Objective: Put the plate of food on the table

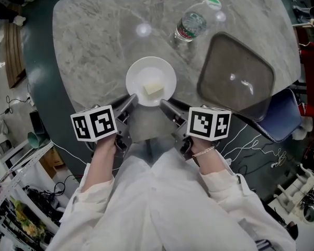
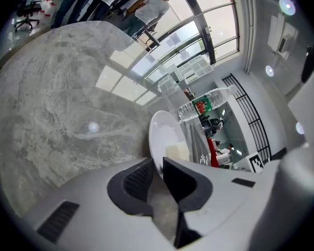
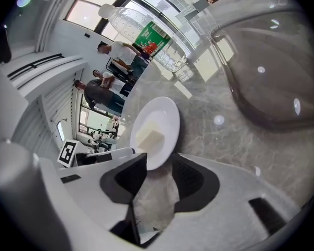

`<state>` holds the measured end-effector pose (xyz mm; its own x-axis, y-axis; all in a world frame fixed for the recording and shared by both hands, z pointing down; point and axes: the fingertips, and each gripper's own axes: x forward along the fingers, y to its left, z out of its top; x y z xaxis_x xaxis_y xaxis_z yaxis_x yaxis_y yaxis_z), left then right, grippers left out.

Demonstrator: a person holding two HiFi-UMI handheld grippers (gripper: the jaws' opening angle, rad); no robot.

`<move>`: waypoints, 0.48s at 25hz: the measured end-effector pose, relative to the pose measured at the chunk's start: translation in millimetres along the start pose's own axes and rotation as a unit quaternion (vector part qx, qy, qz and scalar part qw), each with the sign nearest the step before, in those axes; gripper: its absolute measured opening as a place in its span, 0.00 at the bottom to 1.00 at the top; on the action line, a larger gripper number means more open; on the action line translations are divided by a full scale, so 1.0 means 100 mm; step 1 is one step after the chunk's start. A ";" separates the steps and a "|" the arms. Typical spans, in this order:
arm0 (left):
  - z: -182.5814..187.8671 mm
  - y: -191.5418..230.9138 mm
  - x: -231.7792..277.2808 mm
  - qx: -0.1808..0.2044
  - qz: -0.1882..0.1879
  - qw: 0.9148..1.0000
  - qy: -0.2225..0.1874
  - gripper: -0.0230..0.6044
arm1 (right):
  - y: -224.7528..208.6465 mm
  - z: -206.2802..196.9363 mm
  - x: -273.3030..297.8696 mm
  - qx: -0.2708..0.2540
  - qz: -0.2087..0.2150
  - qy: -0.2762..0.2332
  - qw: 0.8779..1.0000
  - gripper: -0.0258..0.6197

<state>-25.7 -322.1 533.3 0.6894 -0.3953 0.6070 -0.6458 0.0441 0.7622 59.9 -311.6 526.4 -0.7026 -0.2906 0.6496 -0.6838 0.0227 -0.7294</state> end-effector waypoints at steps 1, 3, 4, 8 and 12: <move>0.00 0.01 0.00 0.003 0.002 1.000 0.001 0.11 | 0.00 0.00 0.00 0.001 0.000 -0.002 1.000 0.22; -0.01 0.02 -0.02 0.008 0.006 1.000 0.004 0.11 | -0.01 0.00 0.00 0.003 0.000 -0.006 1.000 0.22; -0.01 0.02 -0.03 0.011 0.007 1.000 0.007 0.11 | -0.02 0.00 -0.01 0.004 0.000 -0.008 1.000 0.22; 0.00 0.04 -0.05 0.017 0.013 1.000 0.011 0.13 | -0.04 0.01 -0.02 0.004 0.001 -0.012 1.000 0.22; -0.01 0.04 -0.08 0.026 0.017 0.999 0.013 0.20 | -0.05 0.00 -0.04 0.001 0.002 -0.014 1.000 0.23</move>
<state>-33.2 -317.9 531.4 0.6748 -0.3696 0.6388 -0.6847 0.0093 0.7287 66.4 -310.0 527.2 -0.6994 -0.3167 0.6407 -0.6806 0.0216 -0.7323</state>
